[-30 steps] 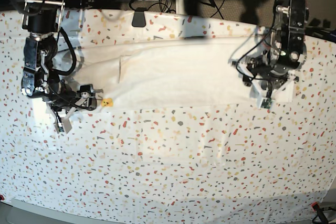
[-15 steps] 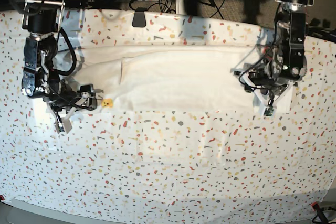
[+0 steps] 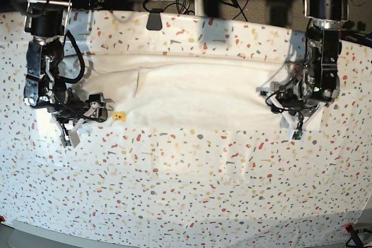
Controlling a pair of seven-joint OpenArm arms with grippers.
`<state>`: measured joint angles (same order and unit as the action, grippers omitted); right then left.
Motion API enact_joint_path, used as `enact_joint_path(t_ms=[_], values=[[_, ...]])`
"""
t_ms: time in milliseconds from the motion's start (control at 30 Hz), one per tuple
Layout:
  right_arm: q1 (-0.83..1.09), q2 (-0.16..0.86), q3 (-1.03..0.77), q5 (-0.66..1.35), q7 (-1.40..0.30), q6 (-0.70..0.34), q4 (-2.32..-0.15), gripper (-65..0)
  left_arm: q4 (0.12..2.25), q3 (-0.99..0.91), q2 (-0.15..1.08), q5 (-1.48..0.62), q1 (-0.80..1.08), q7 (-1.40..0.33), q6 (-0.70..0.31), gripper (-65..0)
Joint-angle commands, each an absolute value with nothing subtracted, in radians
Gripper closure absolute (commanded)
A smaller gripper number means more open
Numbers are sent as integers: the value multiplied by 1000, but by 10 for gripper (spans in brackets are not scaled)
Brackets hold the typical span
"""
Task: Fold the T-shirt properly
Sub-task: 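Fold the grasped shirt edge over toward the robot with both grippers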
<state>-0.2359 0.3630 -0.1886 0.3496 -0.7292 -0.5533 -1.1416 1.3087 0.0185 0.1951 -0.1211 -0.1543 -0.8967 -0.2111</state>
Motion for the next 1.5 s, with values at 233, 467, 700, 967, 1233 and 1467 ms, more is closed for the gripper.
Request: enact_joint_path(t_ms=[233, 467, 700, 967, 1233, 1467], values=[[-259, 376, -189, 339, -702, -514, -1151, -342, 1172, 21, 194, -78, -205, -974, -220, -279], [-316, 374, -189, 331, -717, -508, -1148, -342, 1171, 21, 194, -78, -255, -980, -240, -279], [-373, 368, -189, 279, -715, -508, -1050, -342, 1171, 21, 194, -78, -251, -970, -240, -279], [-438, 368, -189, 269, -724, -561, -954, -342, 1171, 21, 194, -79, -268, -982, -241, -279], [-438, 369, -189, 268, -740, -584, -954, -342, 1171, 21, 194, -79, -326, -979, -241, -279], [-451, 368, -189, 268, -724, -583, -954, -342, 1170, 21, 194, -79, -380, -972, -241, -279]])
